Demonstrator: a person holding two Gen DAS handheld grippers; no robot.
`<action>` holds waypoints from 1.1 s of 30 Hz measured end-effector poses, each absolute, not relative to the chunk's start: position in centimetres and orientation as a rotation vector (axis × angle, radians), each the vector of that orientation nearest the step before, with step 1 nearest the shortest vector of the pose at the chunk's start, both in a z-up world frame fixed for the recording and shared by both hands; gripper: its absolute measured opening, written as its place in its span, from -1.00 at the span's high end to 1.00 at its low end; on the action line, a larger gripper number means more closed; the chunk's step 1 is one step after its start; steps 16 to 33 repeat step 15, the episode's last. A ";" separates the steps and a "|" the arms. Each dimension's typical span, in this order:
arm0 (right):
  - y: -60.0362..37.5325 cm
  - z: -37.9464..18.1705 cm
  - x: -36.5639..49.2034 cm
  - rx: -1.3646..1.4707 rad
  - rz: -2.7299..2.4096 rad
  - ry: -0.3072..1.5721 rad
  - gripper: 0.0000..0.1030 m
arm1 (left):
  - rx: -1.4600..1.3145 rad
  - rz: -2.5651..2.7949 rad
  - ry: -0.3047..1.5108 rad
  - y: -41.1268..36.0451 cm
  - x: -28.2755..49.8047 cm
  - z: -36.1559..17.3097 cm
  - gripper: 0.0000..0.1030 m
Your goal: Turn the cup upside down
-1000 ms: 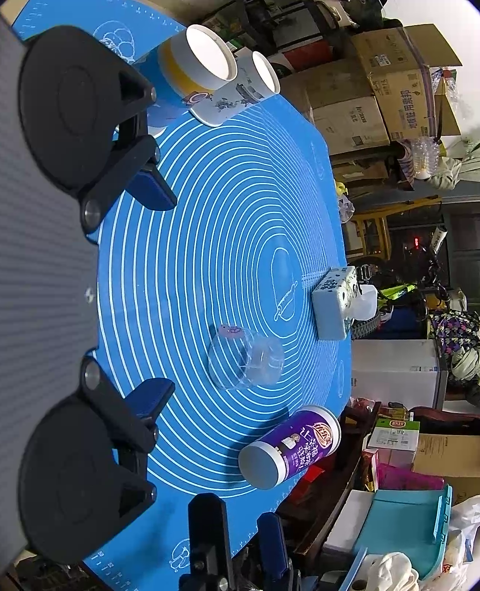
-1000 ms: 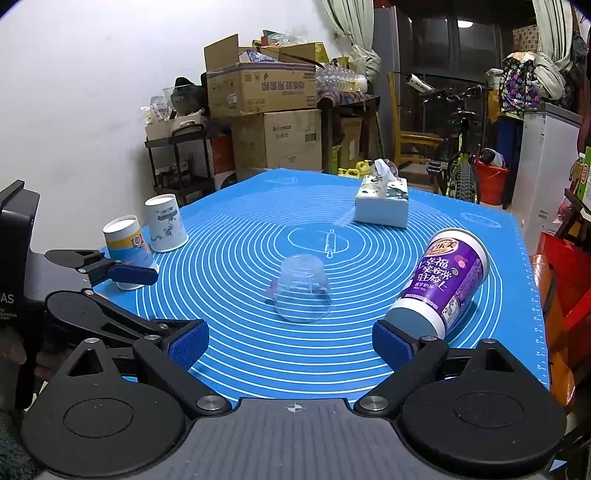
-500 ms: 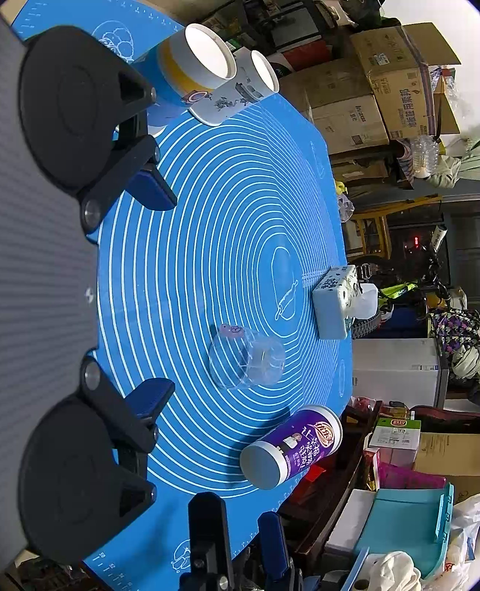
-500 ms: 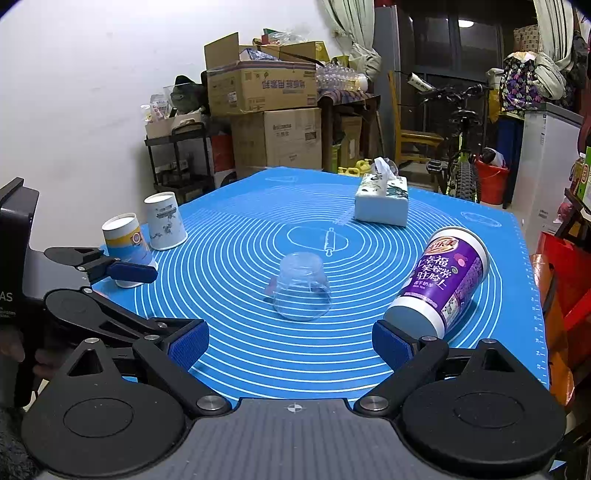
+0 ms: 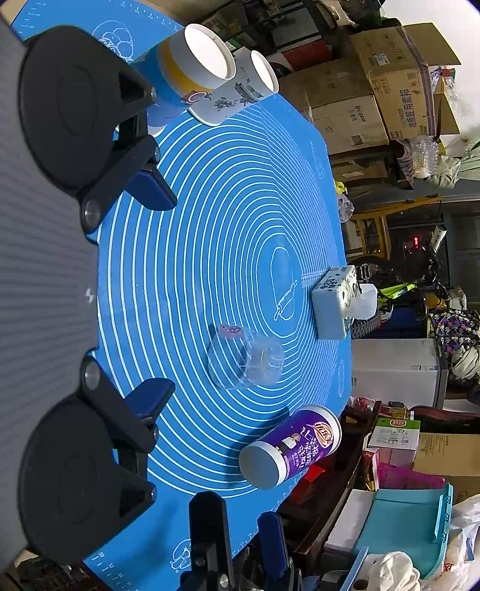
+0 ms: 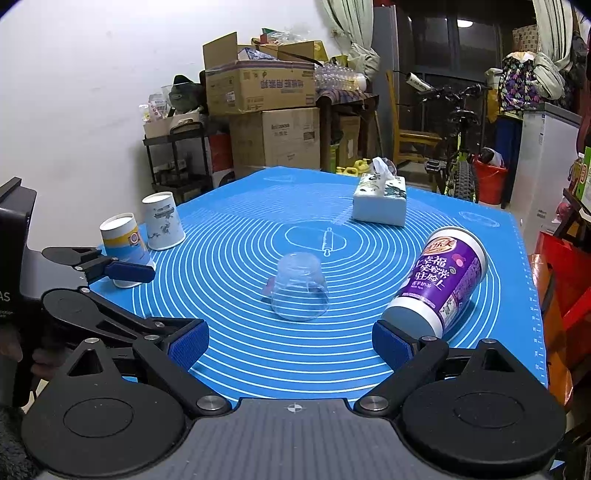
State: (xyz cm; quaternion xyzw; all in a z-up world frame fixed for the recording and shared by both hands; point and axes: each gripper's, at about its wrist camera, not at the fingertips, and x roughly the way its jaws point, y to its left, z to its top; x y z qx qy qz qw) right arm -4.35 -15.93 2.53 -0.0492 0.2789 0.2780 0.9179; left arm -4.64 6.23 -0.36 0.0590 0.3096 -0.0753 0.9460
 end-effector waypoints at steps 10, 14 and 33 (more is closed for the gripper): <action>-16.1 2.4 -4.3 -0.099 0.564 0.576 -0.85 | 0.123 -0.155 0.631 6.1 -4.7 -0.4 -0.87; -16.1 2.5 -4.2 -0.102 0.560 0.577 -0.85 | 0.122 -0.157 0.631 6.2 -4.7 -0.4 -0.87; -16.1 2.5 -4.2 -0.102 0.560 0.577 -0.85 | 0.122 -0.157 0.630 6.1 -4.7 -0.4 -0.87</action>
